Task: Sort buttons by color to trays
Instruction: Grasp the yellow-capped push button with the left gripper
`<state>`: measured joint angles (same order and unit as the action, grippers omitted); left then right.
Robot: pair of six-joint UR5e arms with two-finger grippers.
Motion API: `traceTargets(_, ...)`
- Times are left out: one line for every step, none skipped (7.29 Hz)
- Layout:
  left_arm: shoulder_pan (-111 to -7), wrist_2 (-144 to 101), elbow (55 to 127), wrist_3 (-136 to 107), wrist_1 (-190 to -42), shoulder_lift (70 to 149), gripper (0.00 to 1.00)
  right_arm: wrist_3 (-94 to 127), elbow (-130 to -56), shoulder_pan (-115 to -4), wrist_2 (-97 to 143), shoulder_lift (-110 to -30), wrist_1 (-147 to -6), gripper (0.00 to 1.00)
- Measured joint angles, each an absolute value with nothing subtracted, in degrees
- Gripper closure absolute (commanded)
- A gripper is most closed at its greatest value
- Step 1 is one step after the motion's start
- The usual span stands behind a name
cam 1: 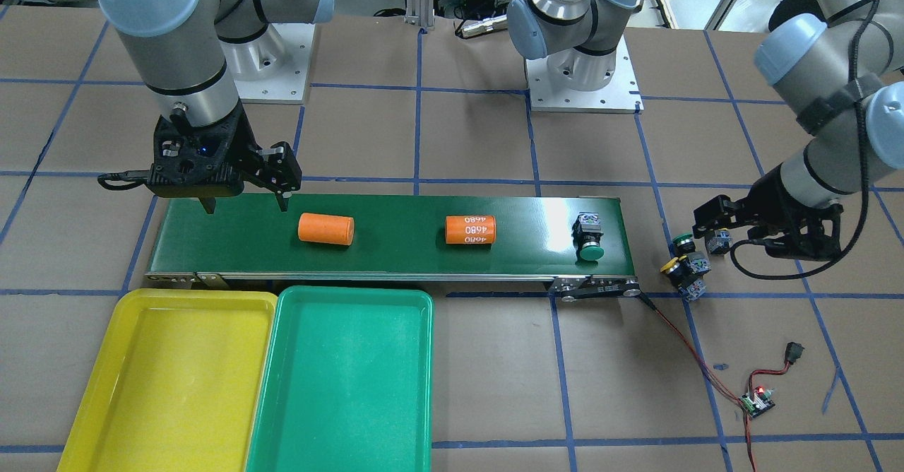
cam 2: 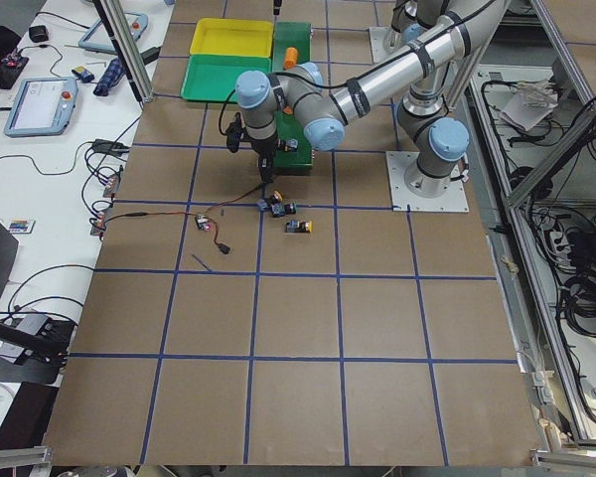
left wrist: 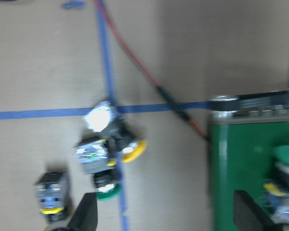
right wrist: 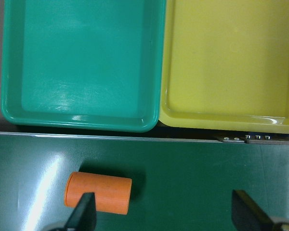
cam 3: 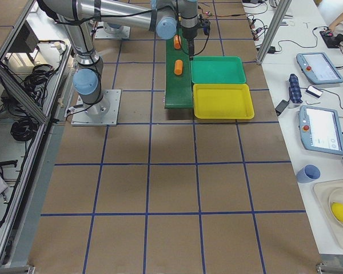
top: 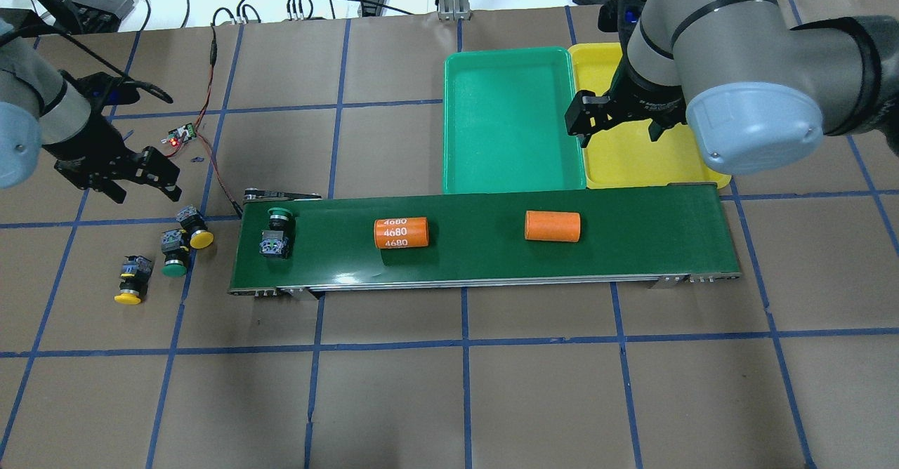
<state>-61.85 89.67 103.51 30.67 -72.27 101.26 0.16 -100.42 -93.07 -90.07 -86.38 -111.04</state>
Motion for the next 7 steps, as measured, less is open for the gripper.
traceTargets(-58.5,89.7,105.6,33.8,-69.8,102.1,0.0,0.1,-100.5,-93.1,-90.1,-86.2,-112.1,0.0)
traceTargets(-56.2,89.8,109.1,36.2,-63.9,103.2,0.0,0.2,-100.6,-93.1,-90.2,-85.9,-113.0,0.0)
traceTargets(-54.8,89.8,113.0,37.8,-57.4,104.2,0.0,0.2,-100.6,-93.1,-90.2,-85.7,-113.4,0.0)
traceTargets(-54.0,90.0,115.6,38.5,-53.4,104.9,0.0,0.2,-100.5,-93.1,-90.3,-85.5,-113.6,0.0)
traceTargets(-53.7,90.1,116.8,39.1,-51.7,105.3,0.0,0.2,-100.4,-93.1,-90.3,-85.5,-113.6,0.0)
traceTargets(-53.5,90.1,117.4,39.7,-51.0,105.6,0.06,0.2,-100.2,-93.1,-90.3,-85.5,-113.7,0.0)
traceTargets(-53.3,90.5,117.6,40.1,-50.8,106.0,0.15,0.1,-100.0,-93.1,-90.3,-85.5,-113.7,0.0)
